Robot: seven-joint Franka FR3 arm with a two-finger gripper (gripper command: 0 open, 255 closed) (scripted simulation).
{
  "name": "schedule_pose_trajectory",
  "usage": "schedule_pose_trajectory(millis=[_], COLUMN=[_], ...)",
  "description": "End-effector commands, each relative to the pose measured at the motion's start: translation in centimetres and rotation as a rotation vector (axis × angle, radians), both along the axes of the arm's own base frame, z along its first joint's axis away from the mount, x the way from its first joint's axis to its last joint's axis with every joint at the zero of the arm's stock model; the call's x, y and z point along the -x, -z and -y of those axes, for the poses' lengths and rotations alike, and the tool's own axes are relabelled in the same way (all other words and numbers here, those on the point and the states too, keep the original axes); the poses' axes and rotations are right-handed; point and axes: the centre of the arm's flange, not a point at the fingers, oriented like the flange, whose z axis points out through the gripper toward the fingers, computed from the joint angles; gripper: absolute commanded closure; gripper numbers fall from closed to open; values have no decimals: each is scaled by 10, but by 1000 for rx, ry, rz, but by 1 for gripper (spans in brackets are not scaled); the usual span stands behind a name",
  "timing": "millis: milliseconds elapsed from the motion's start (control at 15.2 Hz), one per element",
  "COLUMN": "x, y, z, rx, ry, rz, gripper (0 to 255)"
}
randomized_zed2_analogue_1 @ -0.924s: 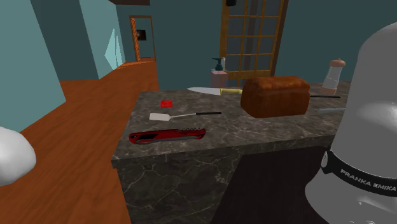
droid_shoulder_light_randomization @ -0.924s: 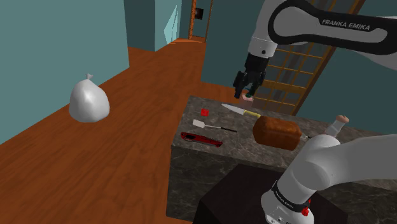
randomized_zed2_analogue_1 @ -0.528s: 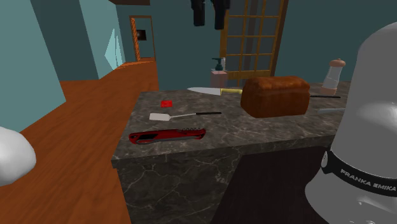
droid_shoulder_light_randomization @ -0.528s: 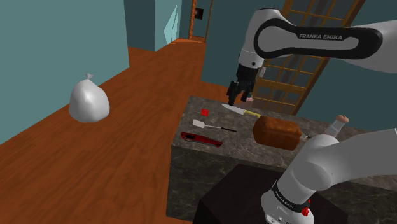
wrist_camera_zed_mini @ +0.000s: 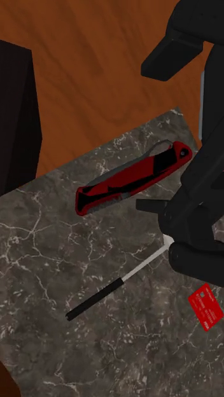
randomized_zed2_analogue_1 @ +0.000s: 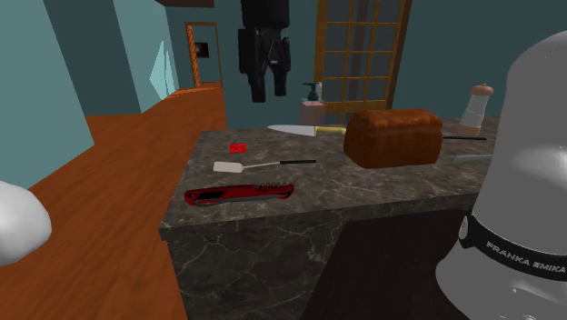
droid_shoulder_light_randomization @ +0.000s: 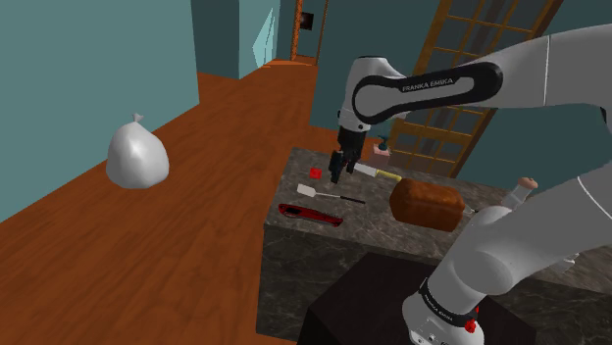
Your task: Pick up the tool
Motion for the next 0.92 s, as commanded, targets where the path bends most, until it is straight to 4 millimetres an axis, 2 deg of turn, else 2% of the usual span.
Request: schedule_pose_trajectory(millis=[0,792,858], x=[-11,-84,-86], y=[23,167,172], z=[2,-22,-23], rx=[-1,-8,-8], ry=[-49,-334,-345], rz=[-6,-51,-53], gripper=[0,0,0])
